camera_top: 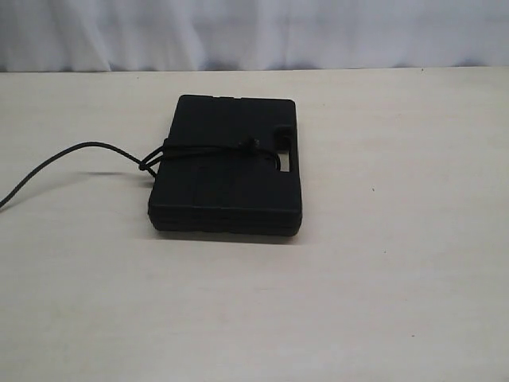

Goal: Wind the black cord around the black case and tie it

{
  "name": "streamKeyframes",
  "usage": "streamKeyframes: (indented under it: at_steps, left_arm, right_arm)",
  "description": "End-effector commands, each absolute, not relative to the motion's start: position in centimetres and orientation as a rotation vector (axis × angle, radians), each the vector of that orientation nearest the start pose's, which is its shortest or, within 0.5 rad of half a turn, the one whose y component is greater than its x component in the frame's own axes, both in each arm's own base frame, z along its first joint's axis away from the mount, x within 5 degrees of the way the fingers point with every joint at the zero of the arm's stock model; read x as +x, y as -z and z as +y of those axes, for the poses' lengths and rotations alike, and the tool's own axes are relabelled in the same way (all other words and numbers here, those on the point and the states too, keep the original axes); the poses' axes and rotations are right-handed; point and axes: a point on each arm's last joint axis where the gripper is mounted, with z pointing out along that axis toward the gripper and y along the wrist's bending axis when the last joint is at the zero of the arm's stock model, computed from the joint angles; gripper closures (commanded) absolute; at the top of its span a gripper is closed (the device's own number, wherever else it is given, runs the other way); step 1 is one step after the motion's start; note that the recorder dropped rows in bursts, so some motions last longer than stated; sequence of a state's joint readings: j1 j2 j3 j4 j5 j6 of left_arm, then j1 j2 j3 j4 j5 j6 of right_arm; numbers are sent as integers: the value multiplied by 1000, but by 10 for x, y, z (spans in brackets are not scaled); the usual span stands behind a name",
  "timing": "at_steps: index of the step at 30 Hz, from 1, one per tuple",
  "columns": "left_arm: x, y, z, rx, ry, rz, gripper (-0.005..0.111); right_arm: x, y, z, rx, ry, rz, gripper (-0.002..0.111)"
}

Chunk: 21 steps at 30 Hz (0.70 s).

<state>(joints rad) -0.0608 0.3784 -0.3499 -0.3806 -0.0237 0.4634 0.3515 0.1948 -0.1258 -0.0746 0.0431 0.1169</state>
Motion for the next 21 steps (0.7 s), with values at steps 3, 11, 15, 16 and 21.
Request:
streamKeyframes:
  at_steps: [3, 11, 15, 16, 21]
  left_arm:
    - [77, -256, -5, 280, -184, 1513, 107]
    - [56, -196, -6, 345, -171, 1637, 107]
    - [54, -185, -5, 399, -220, 1752, 107]
    - [54, -185, -4, 393, -228, 1754, 107]
    - [54, -185, -4, 384, -238, 1757, 107]
  right_arm:
    - [62, -207, 16, -150, -237, 1576, 104]
    - [56, -199, 5, -34, -112, 1635, 104]
    - [56, -201, 2, 10, -81, 1616, 104]
    - [56, -201, 2, 18, -76, 1615, 104]
    - [56, -201, 2, 22, -72, 1615, 104]
